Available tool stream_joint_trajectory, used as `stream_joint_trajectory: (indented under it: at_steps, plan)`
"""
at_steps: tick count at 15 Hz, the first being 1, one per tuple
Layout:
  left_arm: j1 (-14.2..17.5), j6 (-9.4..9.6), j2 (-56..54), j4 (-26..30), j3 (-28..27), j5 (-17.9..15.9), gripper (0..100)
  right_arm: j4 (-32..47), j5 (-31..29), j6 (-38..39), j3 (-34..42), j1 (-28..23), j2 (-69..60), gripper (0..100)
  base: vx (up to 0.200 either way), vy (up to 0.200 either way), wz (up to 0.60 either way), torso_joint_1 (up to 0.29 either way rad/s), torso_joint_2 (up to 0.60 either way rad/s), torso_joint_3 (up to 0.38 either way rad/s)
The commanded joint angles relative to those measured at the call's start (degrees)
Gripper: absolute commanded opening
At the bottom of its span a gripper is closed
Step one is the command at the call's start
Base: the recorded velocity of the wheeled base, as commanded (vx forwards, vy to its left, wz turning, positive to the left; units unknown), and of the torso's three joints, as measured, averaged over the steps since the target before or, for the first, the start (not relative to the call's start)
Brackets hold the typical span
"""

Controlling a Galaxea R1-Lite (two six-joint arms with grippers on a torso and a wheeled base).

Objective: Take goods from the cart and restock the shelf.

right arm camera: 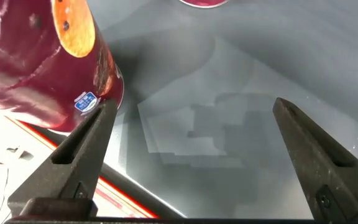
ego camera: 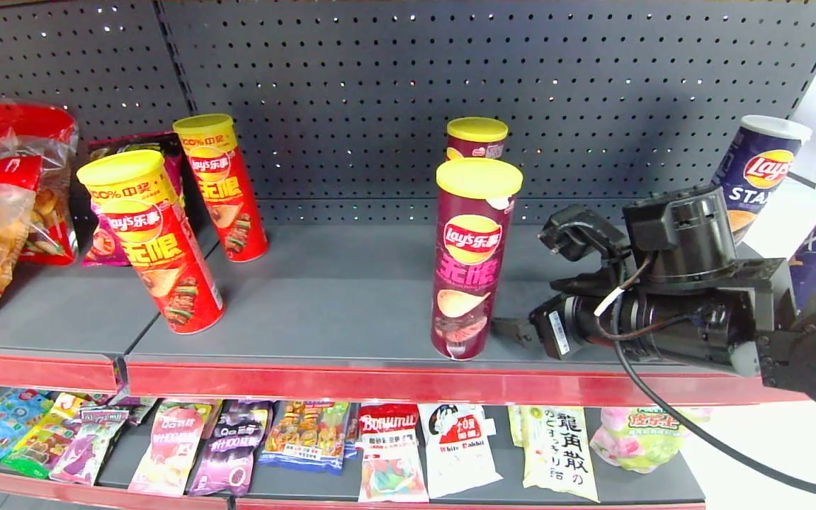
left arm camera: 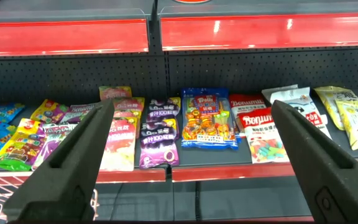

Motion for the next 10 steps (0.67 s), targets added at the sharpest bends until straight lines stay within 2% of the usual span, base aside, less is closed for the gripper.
stream_joint_trajectory:
  at_steps: [1, 10]
  plan:
    - [0.0, 0.00, 0.1, 0.0, 0.0, 0.0, 100, 0.0, 0.0, 0.0, -0.1, 0.3, 0.3, 100, 0.000, 0.000, 0.00, 0.000, 0.00, 0.000]
    - [0.0, 0.00, 0.1, 0.0, 0.0, 0.0, 100, 0.0, 0.0, 0.0, -0.4, 0.6, 0.5, 100, 0.000, 0.000, 0.00, 0.000, 0.00, 0.000]
